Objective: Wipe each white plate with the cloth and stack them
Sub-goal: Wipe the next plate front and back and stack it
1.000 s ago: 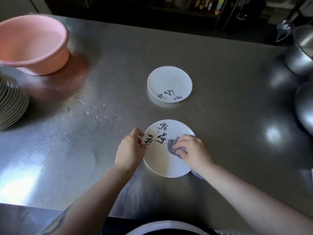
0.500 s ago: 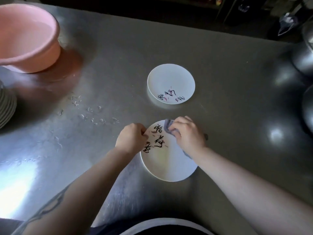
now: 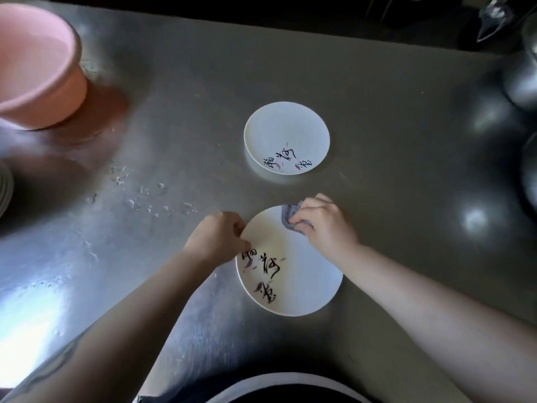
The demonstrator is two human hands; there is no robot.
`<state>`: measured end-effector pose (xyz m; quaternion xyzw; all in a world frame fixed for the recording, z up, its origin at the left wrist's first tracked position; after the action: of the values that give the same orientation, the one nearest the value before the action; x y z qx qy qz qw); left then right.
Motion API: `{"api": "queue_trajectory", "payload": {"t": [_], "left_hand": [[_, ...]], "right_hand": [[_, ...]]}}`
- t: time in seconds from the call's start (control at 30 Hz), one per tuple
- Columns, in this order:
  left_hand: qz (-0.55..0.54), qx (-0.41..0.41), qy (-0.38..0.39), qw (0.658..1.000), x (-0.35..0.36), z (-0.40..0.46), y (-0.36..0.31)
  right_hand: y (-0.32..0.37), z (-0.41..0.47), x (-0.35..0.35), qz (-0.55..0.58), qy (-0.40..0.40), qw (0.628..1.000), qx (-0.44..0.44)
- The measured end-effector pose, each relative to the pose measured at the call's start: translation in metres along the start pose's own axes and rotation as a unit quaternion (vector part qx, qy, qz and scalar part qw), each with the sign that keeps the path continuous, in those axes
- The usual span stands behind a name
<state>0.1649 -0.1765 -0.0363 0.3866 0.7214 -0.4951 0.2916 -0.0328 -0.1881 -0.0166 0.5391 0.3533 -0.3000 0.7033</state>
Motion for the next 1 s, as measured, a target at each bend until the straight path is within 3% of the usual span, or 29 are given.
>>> {"api": "queue_trajectory", "payload": {"t": [0.07, 0.2, 0.37, 0.43, 0.53, 0.7, 0.8, 0.9, 1.0], "left_hand": [[0.03, 0.03, -0.016, 0.999, 0.0, 0.002, -0.011], [-0.031, 0.028, -0.074, 0.996, -0.006, 0.014, -0.03], [-0.059, -0.027, -0.027, 0.998, 0.0, -0.005, 0.0], [-0.017, -0.006, -0.007, 1.0, 0.003, -0.006, 0.0], [-0.046, 0.004, -0.058, 0.997, -0.005, 0.006, -0.015], [-0.059, -0.033, -0.06, 0.996, -0.001, 0.005, -0.012], [-0.087, -0.079, -0.015, 0.993, 0.004, -0.007, 0.006], [-0.017, -0.051, 0.063, 0.997, 0.009, -0.008, 0.001], [0.021, 0.003, -0.049, 0.999, -0.003, 0.007, -0.023]], "right_hand": [[0.01, 0.002, 0.006, -0.003, 0.005, 1.0, -0.001], [0.025, -0.001, 0.015, 0.019, 0.013, 0.999, -0.03], [-0.011, -0.001, 0.001, -0.013, 0.003, 0.999, 0.039], [-0.004, -0.002, 0.003, -0.011, 0.006, 0.999, 0.044], [0.016, -0.004, 0.012, 0.013, 0.005, 1.0, 0.023], [0.013, 0.003, 0.01, -0.012, 0.045, 0.999, 0.027], [-0.006, 0.004, 0.0, -0.056, 0.041, 0.996, 0.064], [-0.005, 0.002, -0.002, -0.064, 0.038, 0.994, 0.075], [0.013, 0.002, 0.01, -0.048, 0.045, 0.996, 0.052]]}}
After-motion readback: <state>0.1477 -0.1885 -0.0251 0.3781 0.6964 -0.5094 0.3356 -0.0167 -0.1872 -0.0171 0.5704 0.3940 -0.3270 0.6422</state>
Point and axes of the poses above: each hand's wrist, its own z-axis towards the middle knuckle, its own x-axis out of the palm, y = z × x, the point moved 6 cm from there along z, towards the middle knuckle, and after that the axes turned 12 degrees about -y, right-handed, at the moved point
